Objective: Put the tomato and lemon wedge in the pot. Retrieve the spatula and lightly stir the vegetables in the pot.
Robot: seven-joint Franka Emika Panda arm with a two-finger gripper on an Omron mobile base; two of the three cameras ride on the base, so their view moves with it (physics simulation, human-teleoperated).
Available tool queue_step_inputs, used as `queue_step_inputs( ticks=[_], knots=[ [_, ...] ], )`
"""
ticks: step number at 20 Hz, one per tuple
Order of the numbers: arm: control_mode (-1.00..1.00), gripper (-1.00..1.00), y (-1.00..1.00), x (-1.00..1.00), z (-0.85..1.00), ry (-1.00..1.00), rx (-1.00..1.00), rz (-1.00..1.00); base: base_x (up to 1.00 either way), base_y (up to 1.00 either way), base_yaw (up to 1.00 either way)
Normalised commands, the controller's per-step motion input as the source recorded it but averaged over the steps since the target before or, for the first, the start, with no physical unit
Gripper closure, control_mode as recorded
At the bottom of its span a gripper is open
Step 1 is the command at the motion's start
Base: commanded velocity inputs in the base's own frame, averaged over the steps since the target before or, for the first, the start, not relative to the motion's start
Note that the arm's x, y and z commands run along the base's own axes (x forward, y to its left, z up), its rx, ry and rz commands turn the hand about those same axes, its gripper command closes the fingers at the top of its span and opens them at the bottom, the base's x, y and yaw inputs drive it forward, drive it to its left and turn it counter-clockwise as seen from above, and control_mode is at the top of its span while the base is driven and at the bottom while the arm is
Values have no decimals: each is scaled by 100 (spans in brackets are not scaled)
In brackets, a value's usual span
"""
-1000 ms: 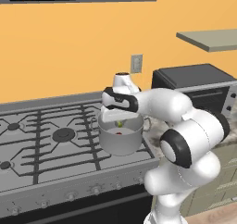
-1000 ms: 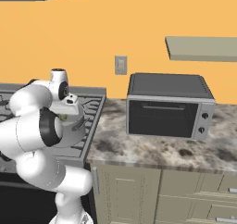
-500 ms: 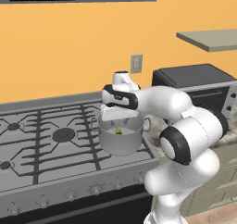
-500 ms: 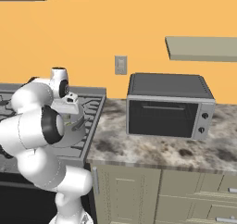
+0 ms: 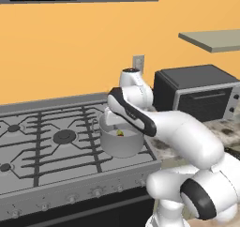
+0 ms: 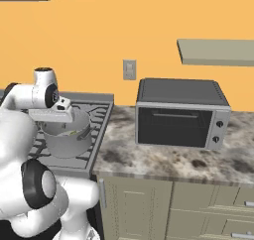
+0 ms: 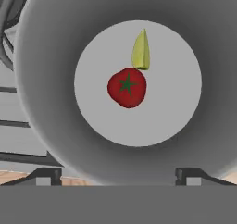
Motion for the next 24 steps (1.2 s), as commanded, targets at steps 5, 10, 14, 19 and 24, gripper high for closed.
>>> queue_step_inputs(
  ticks=[5,10,14,19,24],
  knots=[
    [-100,-100,-2,-60,-2,-1,1,0,0,0,0],
    [100,-100,0,0,0,0,0,0,-1,0,0],
    [100,-100,0,0,0,0,0,0,-57,71,4],
    [100,-100,0,0,0,0,0,0,-60,100,2],
    [100,-100,0,0,0,0,0,0,2,98,-3]
  ],
)
